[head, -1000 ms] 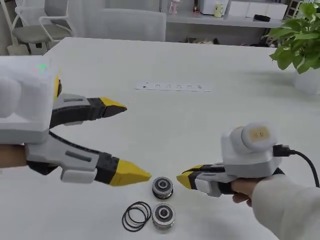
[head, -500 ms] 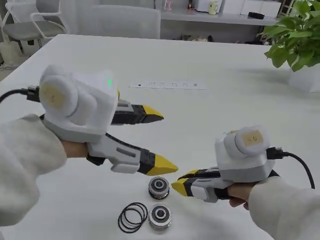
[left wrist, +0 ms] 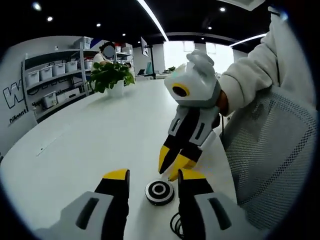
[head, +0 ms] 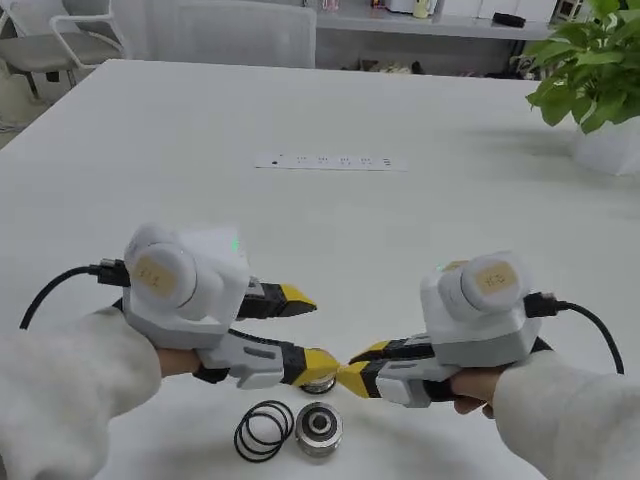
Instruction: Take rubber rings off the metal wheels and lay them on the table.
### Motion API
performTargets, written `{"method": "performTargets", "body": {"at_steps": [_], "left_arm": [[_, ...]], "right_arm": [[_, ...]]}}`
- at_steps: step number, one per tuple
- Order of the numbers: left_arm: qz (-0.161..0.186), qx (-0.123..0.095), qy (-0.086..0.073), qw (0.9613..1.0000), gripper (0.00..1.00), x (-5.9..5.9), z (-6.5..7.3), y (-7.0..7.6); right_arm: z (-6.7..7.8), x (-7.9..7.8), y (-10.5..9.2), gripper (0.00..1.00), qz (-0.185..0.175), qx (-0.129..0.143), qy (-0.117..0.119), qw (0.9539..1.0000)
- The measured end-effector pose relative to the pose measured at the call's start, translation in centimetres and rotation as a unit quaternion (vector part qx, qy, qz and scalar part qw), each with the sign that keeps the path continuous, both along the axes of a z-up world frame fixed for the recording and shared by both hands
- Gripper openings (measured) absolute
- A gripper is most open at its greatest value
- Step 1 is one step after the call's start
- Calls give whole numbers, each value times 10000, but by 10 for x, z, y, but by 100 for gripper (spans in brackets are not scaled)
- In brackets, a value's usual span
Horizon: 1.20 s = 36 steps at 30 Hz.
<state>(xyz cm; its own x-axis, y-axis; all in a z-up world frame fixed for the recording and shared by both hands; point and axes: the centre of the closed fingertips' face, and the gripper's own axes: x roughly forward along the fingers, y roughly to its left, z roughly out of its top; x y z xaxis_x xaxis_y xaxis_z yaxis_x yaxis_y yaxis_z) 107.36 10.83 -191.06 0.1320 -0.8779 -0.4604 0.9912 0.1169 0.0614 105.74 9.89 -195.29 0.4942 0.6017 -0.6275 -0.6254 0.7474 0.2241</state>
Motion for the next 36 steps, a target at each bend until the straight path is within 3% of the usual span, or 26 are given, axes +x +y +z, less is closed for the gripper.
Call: {"method": "performTargets", "body": {"at_steps": [3,8,14,18,24,32,36], "left_arm": [[-106,195,3,9998,27,-4,-13,2],[-64,313,85,9995,16,-4,-22,4],[-64,456,109,9989,13,-6,-29,6],[-41,400,233,9989,11,-8,-28,5],[-29,435,256,9987,7,-9,-30,6],[26,382,278,9989,7,-6,-31,5],[40,384,279,9989,7,-6,-31,5]], "right_arm": [[-1,-2,3,11,93,-15,7,10000],[-2,-5,9,15,225,10,11,9997],[-5,-7,12,18,351,-73,-26,9994],[-6,-8,13,18,409,-116,-44,9991],[-7,-6,15,19,383,-61,-61,9992],[-6,-7,13,8,480,-156,-134,9986],[-6,-7,13,10,552,-268,-268,9978]]}}
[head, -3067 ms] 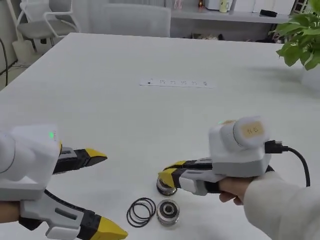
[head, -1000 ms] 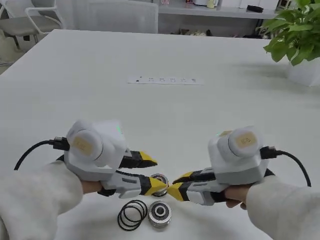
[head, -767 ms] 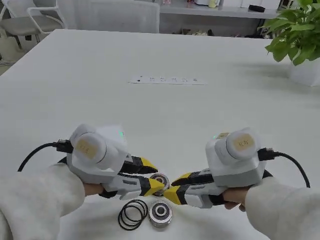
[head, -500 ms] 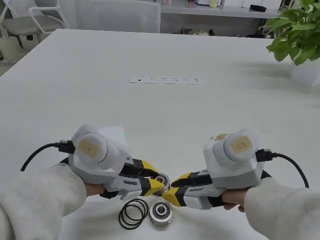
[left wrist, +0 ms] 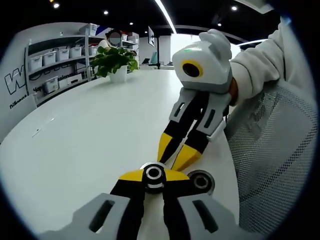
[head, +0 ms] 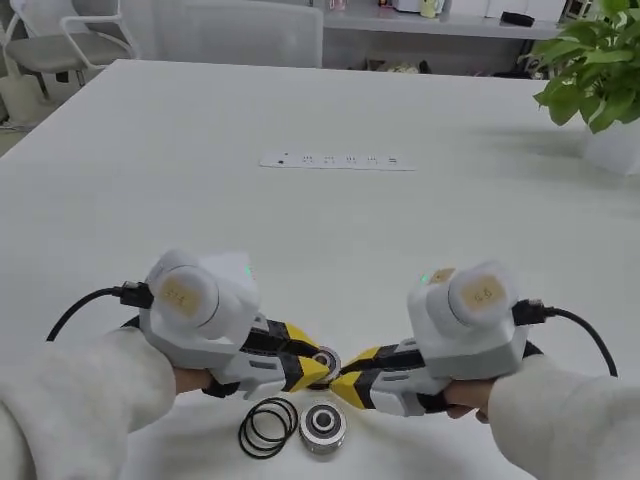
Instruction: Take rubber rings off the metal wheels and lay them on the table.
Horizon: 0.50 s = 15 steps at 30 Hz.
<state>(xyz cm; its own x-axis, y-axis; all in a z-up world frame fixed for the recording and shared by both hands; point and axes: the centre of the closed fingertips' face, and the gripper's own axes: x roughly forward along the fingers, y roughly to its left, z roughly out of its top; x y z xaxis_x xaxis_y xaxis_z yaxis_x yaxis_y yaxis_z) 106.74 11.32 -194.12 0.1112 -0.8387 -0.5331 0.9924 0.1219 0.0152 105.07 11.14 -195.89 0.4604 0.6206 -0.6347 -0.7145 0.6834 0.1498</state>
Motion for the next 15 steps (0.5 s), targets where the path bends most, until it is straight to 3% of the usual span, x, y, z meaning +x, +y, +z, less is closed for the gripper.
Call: {"method": "performTargets", "body": {"at_steps": [9,12,13,15], "left_arm": [[16,-4,-8,10000,7,0,1,0],[17,-13,-6,10000,7,-1,1,0],[19,-15,-4,10000,7,-1,2,0],[15,-19,-5,10000,7,-1,2,0]], "right_arm": [[0,0,1,9,-34,38,62,10000],[1,2,3,21,-156,146,87,9997],[2,7,3,25,-214,143,-15,9997],[0,6,4,24,-128,68,-39,9999]]}}
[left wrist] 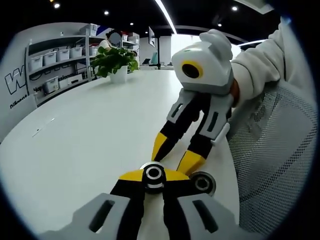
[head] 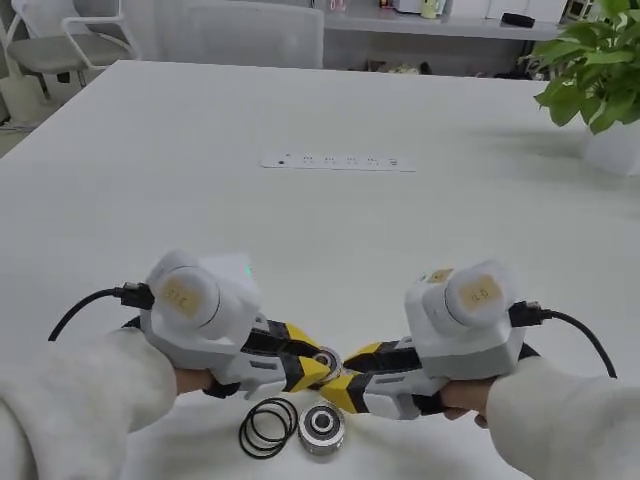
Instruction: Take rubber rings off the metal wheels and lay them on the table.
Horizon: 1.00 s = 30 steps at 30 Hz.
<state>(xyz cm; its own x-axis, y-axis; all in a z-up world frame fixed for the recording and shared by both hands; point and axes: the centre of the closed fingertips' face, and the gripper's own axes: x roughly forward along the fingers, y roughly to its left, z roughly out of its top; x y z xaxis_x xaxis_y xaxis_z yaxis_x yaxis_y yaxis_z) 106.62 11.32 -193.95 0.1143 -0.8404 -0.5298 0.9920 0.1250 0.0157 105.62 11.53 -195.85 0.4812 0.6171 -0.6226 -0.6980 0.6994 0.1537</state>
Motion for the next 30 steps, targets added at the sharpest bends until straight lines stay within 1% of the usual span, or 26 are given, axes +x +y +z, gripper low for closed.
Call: {"method": "performTargets", "body": {"at_steps": [1,2,3,6,8,9,10,11,13,15,19,21,23,24,27,29,30], "left_arm": [[0,-2,3,10000,7,0,0,0],[0,-2,0,10000,7,0,0,0],[-1,-4,1,10000,7,0,0,0],[0,-5,-1,10000,7,0,0,0],[33,2,3,10000,7,0,0,0],[64,14,-1,10000,7,1,0,1],[94,16,-2,10000,7,2,0,1],[102,9,38,9999,7,2,0,1],[96,14,18,10000,7,2,0,1],[101,20,22,9999,7,1,0,1],[96,31,25,9999,7,1,0,1],[92,35,20,9999,7,1,0,1],[93,40,19,9999,7,1,0,1],[96,42,18,9999,7,1,0,1],[101,46,15,9999,7,1,0,2],[103,48,20,9999,7,1,1,2],[109,46,23,9999,7,1,1,2]], "right_arm": [[0,-1,1,20,15,-24,-21,10000],[1,0,2,20,188,-125,-167,9996],[0,-1,1,20,138,-134,-142,9997],[1,-1,-3,17,64,-34,4,10000],[1,-3,-5,13,57,-16,24,10000],[1,-4,-5,10,96,-22,7,10000],[2,-5,-4,2,159,-26,-11,9999],[0,-2,-7,0,61,-110,-31,9999],[0,-3,-6,0,74,-99,-14,9999],[0,-2,-6,0,75,-147,-28,9999],[0,0,-10,0,-179,-118,124,9997],[0,1,-11,0,-330,-40,259,9991],[1,2,-13,0,-439,29,331,9985],[1,1,-13,0,-541,77,426,9976],[2,2,-15,0,-752,257,594,9951],[5,5,-17,0,-836,347,548,9944],[8,6,-17,0,-937,510,617,9924]]}}
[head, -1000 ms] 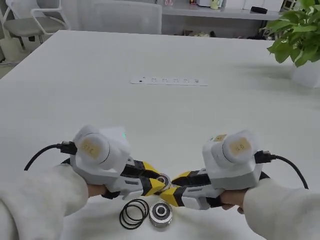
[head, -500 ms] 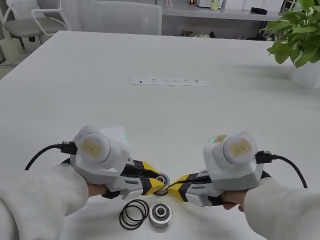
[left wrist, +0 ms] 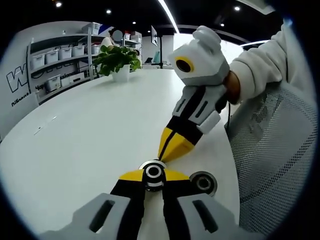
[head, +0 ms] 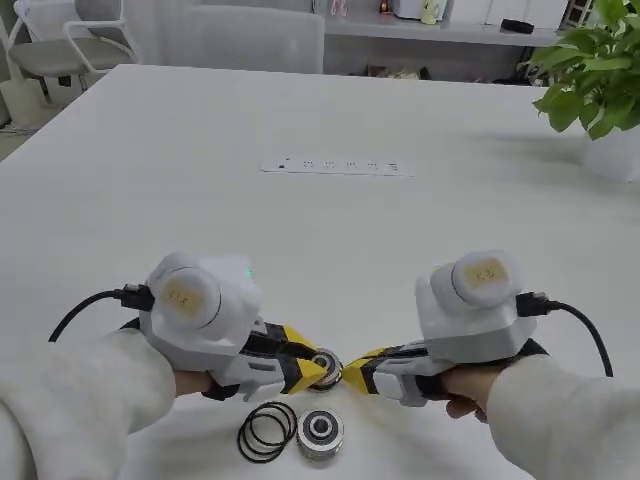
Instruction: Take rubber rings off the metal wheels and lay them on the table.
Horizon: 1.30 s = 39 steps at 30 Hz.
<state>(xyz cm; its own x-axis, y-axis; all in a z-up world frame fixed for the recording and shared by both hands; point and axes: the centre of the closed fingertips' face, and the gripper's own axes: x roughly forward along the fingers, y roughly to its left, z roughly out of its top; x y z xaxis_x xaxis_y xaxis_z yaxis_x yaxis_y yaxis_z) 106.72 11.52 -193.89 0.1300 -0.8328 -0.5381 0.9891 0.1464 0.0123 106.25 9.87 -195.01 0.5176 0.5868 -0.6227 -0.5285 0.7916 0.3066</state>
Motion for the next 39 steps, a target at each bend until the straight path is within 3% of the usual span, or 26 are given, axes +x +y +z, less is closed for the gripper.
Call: {"method": "performTargets", "body": {"at_steps": [1,2,5,11,12,13,14,16,19,23,25,27,31,37,39], "left_arm": [[0,0,1,10000,7,0,0,0],[1,7,-1,10000,7,0,0,0],[-14,44,-82,10000,7,0,0,0],[-12,99,-127,9999,7,2,-1,0],[-8,96,-126,9999,7,2,-1,0],[4,90,-127,9999,7,2,-1,-2],[6,95,-135,9999,7,2,-1,-2],[12,99,-130,9999,7,2,-1,-2],[27,88,-118,9999,7,2,-1,-2],[22,93,-123,9999,7,2,-1,-2],[16,89,-124,9999,7,2,-1,-2],[8,84,-123,9999,7,2,-1,-2],[6,69,-112,9999,7,2,-1,-2],[2,58,-90,9999,7,1,-1,-1],[-7,57,-86,9999,7,1,-1,-1]], "right_arm": [[6,1,5,0,-37,270,-6,9996],[4,-1,3,0,-152,283,147,9994],[4,-1,5,0,8,69,-2,10000],[12,-1,15,0,132,148,-127,9997],[21,-2,24,0,252,481,-224,9983],[44,-2,41,0,376,1209,-348,9913],[51,5,41,0,116,1132,-326,9930],[47,9,37,0,254,522,-691,9959],[28,1,29,0,235,361,-339,9985],[23,5,18,0,278,57,-495,9984],[21,4,16,0,341,-9,-489,9982],[12,-1,11,0,472,-273,-395,9977],[7,-7,8,0,521,-216,-158,9983],[-2,-11,5,0,771,-463,-182,9958],[-6,-11,5,7,775,-500,-174,9956]]}}
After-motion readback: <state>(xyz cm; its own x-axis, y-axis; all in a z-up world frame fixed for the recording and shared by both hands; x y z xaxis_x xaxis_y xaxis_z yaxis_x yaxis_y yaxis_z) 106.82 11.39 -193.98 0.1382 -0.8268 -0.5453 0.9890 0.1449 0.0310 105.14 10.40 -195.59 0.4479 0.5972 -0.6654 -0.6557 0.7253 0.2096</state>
